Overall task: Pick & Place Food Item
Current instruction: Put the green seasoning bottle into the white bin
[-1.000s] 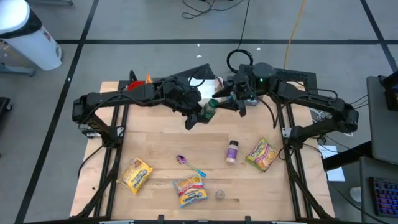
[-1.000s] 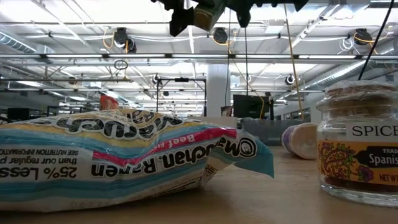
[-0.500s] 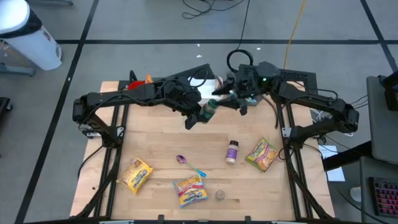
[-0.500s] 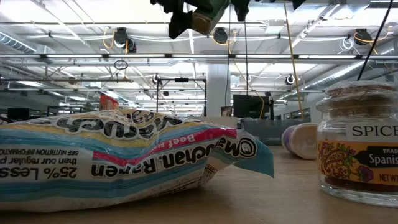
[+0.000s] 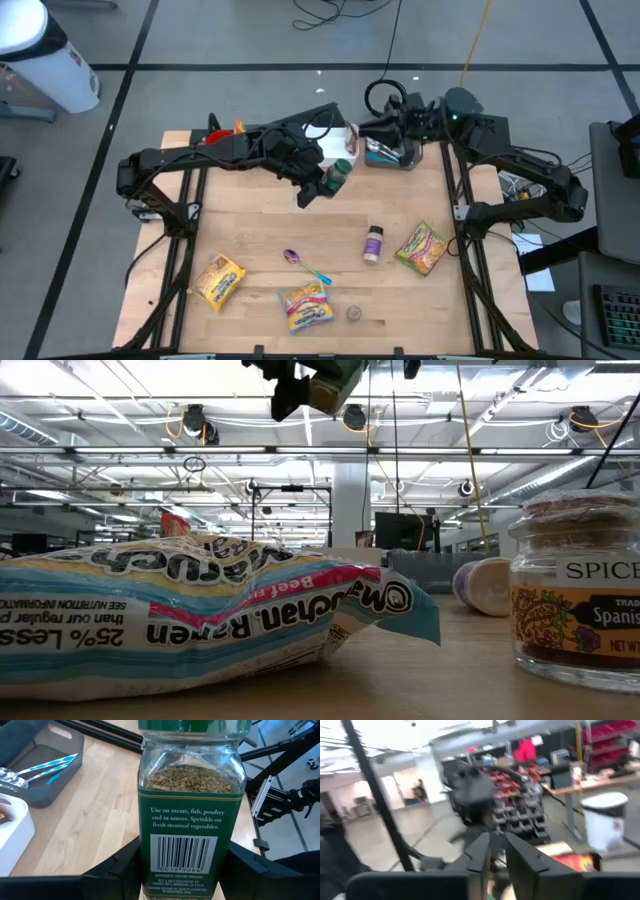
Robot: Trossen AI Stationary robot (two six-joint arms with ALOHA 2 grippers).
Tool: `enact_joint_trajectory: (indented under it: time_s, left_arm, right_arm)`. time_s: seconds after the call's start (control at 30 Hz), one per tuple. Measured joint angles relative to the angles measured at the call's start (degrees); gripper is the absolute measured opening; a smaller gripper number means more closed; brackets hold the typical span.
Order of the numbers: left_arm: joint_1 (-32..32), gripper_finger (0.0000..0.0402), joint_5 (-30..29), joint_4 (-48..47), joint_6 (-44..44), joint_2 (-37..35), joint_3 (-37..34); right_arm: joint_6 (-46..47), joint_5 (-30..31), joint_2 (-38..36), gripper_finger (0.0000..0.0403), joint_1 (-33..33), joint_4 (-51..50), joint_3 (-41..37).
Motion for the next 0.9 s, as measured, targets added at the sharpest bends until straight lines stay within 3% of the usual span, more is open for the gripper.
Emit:
enact_joint_trajectory:
  time_s: [0.17,0.3,0.4,0.7,0.9]
  left_arm:
    - [0.0,0.0216,0.0,0.0,-0.2,0.0,0.0]
    - [0.0,0.0205,0.4,0.0,0.1,0.0,0.0]
    - [0.1,0.0205,0.0,0.0,0.8,0.0,0.0]
    - [1.5,0.0205,0.1,0.1,1.1,0.0,0.0]
    - [1.8,0.0205,0.1,0.1,1.1,0.0,0.0]
  right_arm:
    - [-0.1,0.3,0.4,0.0008,0.1,2.6,0.0]
    - [1.0,-0.1,0.7,0.0009,0.1,2.0,0.0]
    - [1.6,-0.2,0.6,0.0039,0.1,0.6,0.0]
    - [2.7,-0.1,2.4,0.0179,3.0,-7.7,0.0]
    - [2.4,-0.1,6.6,0.0237,6.9,-7.5,0.0]
